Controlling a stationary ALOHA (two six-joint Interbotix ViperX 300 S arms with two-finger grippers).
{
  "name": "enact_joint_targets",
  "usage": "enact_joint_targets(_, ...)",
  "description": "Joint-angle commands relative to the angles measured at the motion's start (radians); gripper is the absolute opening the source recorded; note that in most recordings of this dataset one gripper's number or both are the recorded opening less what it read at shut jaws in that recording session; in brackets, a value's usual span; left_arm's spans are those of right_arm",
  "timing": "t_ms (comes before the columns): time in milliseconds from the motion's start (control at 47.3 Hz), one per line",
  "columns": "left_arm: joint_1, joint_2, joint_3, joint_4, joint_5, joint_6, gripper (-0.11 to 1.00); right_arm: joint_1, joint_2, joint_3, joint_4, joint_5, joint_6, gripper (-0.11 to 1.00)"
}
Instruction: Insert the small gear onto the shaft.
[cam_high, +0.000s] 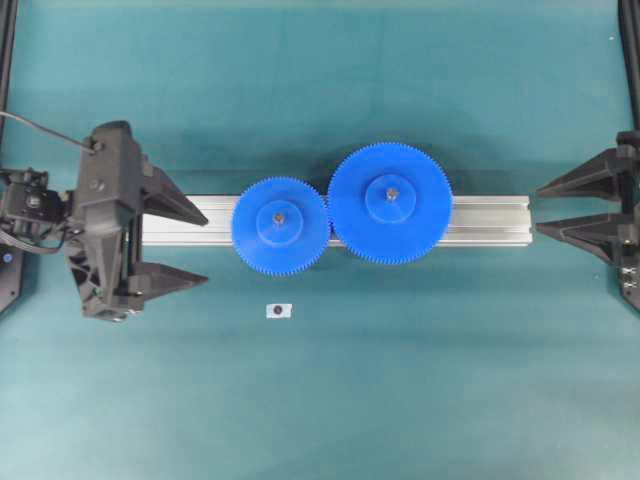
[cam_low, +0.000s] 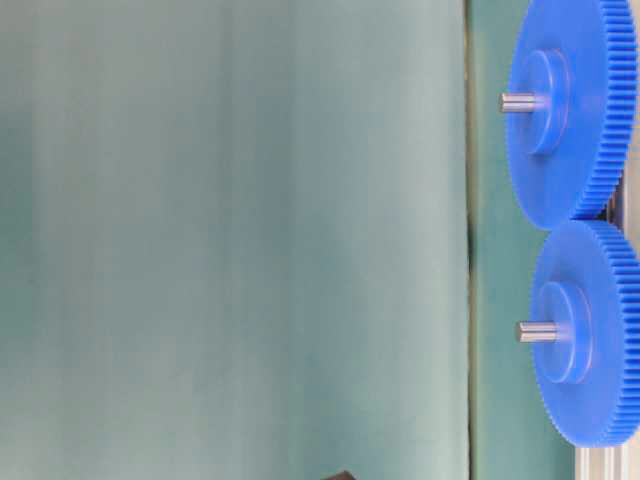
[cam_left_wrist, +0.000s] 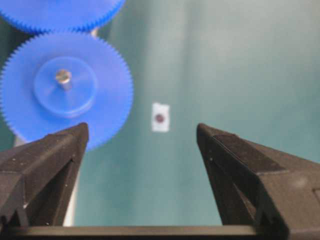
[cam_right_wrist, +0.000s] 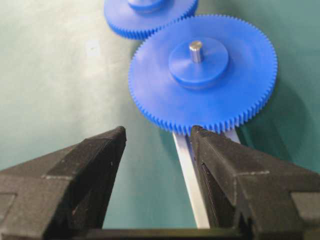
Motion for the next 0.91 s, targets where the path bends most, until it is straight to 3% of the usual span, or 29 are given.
enact_joint_targets(0,0.002,-0.012,-0.005,0.002,-0.008,0.028,0.87,-0.003,0.0,-0.005,0.0,-0.006,0.006,0.66)
enact_joint_targets(254,0.002,-0.017,0.023,0.002,-0.025,0.054,0.87,-0.003,-0.025,0.005,-0.02,-0.006,0.006,0.66)
enact_joint_targets(550,0.006,-0.077,0.101,0.002,-0.198,0.055,0.87,-0.003,-0.149,0.051,-0.023,-0.031,0.008,0.66)
enact_joint_targets(888,0.015,-0.195,0.19,0.002,-0.218,0.055,0.87,-0.003,-0.187,0.064,-0.023,-0.035,0.009,0.66)
